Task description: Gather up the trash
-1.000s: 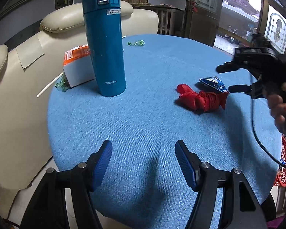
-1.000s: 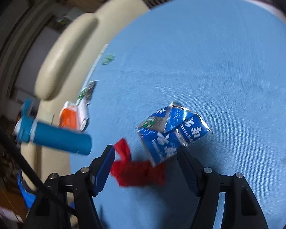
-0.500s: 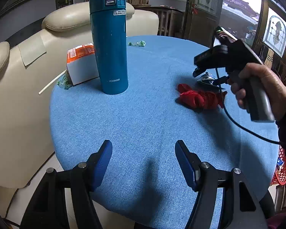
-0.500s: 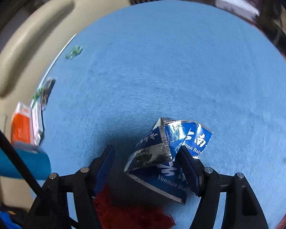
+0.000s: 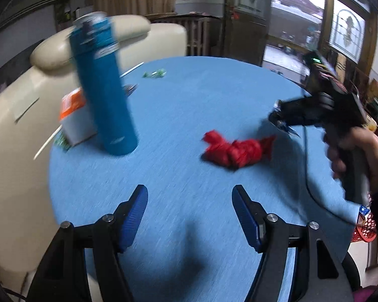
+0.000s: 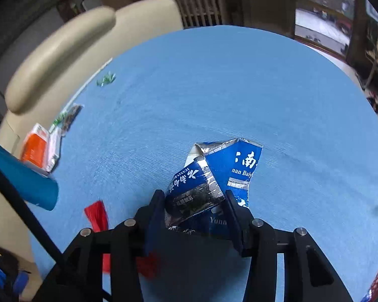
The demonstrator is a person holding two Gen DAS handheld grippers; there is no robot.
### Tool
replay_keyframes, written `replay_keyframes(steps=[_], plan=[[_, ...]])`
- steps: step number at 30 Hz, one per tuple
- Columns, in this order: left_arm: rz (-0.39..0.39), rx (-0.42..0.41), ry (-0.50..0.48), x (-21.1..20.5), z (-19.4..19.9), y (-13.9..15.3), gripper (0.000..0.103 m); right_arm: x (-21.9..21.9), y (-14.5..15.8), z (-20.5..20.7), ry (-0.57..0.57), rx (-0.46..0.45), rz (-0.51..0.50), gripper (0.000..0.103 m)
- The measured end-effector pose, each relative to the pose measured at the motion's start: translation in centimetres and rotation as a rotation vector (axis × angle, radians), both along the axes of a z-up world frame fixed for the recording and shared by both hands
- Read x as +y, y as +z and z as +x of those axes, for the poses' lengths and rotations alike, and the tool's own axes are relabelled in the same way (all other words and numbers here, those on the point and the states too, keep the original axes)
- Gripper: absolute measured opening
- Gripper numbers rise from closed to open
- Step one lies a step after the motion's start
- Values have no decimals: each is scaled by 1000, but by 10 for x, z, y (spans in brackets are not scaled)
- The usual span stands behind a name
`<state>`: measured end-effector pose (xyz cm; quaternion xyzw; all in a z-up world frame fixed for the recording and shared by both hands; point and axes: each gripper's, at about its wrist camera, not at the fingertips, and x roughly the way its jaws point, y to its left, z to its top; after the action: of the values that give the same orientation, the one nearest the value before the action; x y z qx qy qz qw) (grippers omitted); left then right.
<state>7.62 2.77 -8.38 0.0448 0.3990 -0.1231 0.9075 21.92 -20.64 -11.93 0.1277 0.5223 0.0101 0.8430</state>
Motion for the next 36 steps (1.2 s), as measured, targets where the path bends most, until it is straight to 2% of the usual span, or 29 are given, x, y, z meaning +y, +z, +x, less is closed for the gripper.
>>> replay_keyframes(steps=[3, 7, 11, 14, 17, 18, 19, 20, 21, 23, 25, 29, 30, 34, 36], plan=[[-2, 5, -65, -22, 24, 2, 77, -27, 10, -32, -22, -26, 43, 50], [-45, 79, -160, -49, 58, -5, 77, -56, 13, -76, -36, -41, 66, 50], [-74, 138, -201, -66, 86, -18, 77, -86, 10, -119, -84, -49, 113, 50], [-50, 203, -221, -77, 98, -34, 77, -103, 7, -147, -126, -61, 140, 50], [-43, 225, -208, -85, 101, -44, 77, -113, 8, -169, -150, -83, 128, 50], [-45, 220, -195, -86, 100, -45, 75, -115, 8, -174, -155, -93, 114, 50], [-46, 211, -185, -87, 101, -44, 62, -115, 8, -176, -156, -99, 107, 50], [-34, 205, -174, -88, 100, -44, 55, -116, 9, -180, -157, -108, 101, 50], [-21, 206, -164, -88, 99, -45, 54, -116, 10, -182, -156, -119, 101, 50], [-27, 196, -141, -86, 94, -40, 43, -120, 15, -188, -154, -139, 102, 50], [-13, 176, -126, -87, 87, -35, 35, -123, 24, -195, -149, -170, 95, 50], [28, 84, -118, -93, 62, -10, 23, -122, 41, -203, -137, -231, 81, 50], [36, 63, -122, -96, 58, -5, 0, -122, 44, -205, -135, -243, 81, 50], [25, 5, -139, -101, 38, 20, 1, -124, 56, -217, -139, -285, 69, 50], [58, -50, -147, -108, 28, 31, 1, -126, 60, -222, -138, -297, 68, 50]])
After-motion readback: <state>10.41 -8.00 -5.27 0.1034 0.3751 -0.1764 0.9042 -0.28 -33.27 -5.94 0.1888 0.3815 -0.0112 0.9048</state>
